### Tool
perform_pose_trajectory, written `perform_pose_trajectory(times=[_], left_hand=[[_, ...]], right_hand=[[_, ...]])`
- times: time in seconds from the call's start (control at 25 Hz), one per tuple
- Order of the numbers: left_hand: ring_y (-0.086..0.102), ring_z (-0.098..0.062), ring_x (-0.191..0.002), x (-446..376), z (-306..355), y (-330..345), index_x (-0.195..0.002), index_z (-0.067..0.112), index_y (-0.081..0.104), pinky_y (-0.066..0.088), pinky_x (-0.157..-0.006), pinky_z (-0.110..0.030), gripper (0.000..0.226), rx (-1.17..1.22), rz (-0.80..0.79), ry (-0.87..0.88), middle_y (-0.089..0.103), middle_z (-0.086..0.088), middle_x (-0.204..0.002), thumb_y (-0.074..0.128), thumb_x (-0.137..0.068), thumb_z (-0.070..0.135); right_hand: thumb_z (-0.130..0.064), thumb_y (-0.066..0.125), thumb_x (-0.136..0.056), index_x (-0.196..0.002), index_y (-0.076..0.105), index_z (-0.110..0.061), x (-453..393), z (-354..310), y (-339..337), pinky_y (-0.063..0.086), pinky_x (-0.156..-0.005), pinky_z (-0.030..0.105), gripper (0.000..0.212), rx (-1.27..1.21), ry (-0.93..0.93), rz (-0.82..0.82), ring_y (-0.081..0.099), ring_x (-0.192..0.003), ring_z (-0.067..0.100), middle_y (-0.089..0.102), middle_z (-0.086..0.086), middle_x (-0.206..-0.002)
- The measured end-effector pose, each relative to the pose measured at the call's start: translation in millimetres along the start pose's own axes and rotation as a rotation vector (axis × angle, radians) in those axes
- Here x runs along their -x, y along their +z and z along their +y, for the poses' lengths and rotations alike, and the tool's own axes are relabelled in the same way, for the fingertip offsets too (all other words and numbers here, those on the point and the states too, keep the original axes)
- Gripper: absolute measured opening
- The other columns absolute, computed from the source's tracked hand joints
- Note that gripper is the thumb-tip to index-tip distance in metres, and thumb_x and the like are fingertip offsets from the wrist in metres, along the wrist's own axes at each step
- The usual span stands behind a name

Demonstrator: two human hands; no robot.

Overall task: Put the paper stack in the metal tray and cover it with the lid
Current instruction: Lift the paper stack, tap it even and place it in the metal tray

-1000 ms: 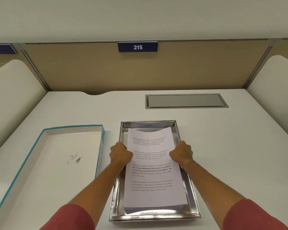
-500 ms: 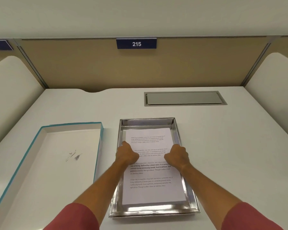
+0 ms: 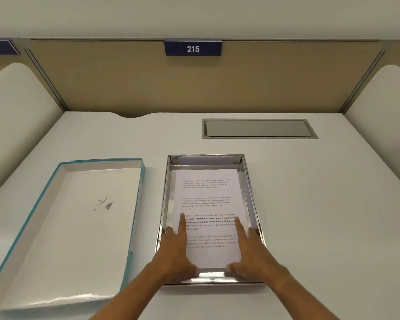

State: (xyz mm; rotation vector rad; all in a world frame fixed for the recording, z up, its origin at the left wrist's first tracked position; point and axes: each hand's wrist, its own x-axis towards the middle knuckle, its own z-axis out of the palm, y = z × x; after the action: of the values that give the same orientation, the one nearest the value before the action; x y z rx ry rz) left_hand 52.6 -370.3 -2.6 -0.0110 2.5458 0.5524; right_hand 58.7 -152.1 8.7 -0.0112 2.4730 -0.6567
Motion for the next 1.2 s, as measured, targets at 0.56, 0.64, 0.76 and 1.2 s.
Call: perform_pose_trajectory(times=[0.56, 0.64, 0.76, 1.2], left_hand=[[0.014, -0.031, -0.141, 5.3, 2.1, 11.3, -0.141, 0.027, -0.036, 0.032, -0.112, -0.042, 0.131, -0.094, 0.038, -0.019, 0.011, -0.013, -0.147, 0.077, -0.074, 0.026], [0.019, -0.031, -0.139, 4.3, 3.1, 8.9, -0.141, 0.026, -0.036, 0.032, -0.112, -0.042, 0.136, -0.075, 0.009, -0.026, 0.013, -0.014, -0.146, 0.08, -0.07, 0.032], [0.032, -0.031, -0.135, -3.9, 6.0, -7.3, -0.145, 0.024, -0.03, 0.039, -0.109, -0.044, 0.147, 0.072, -0.067, -0.061, 0.023, -0.014, -0.147, 0.084, -0.056, 0.05], [0.043, -0.037, -0.134, -38.3, 38.8, -63.5, -0.15, 0.018, 0.021, 0.039, -0.106, -0.051, 0.086, 0.747, 0.174, -0.187, 0.036, -0.01, -0.154, 0.034, -0.083, 0.071]], right_hand=[[-0.018, 0.074, -0.08, -0.153, -0.021, -0.017, 5.7, -1.5, 9.5, 0.05, -0.096, 0.034, 0.119, 0.276, -0.071, 0.126, 0.036, -0.131, 0.03, 0.025, 0.018, -0.144], [-0.019, 0.075, -0.08, -0.151, -0.024, -0.017, 5.7, -1.8, 5.8, 0.045, -0.103, 0.035, 0.123, 0.221, -0.052, 0.065, 0.03, -0.138, 0.033, 0.016, 0.021, -0.151], [-0.032, 0.081, -0.075, -0.151, -0.027, -0.017, 0.1, -4.3, -13.5, 0.029, -0.117, 0.039, 0.132, 0.005, -0.003, -0.056, 0.014, -0.15, 0.033, -0.001, 0.021, -0.162], [-0.044, 0.068, -0.085, -0.149, 0.02, -0.006, -55.8, -35.5, -48.8, 0.048, -0.102, 0.045, 0.089, -0.358, 0.104, 0.194, 0.052, -0.127, 0.032, 0.053, 0.013, -0.14]])
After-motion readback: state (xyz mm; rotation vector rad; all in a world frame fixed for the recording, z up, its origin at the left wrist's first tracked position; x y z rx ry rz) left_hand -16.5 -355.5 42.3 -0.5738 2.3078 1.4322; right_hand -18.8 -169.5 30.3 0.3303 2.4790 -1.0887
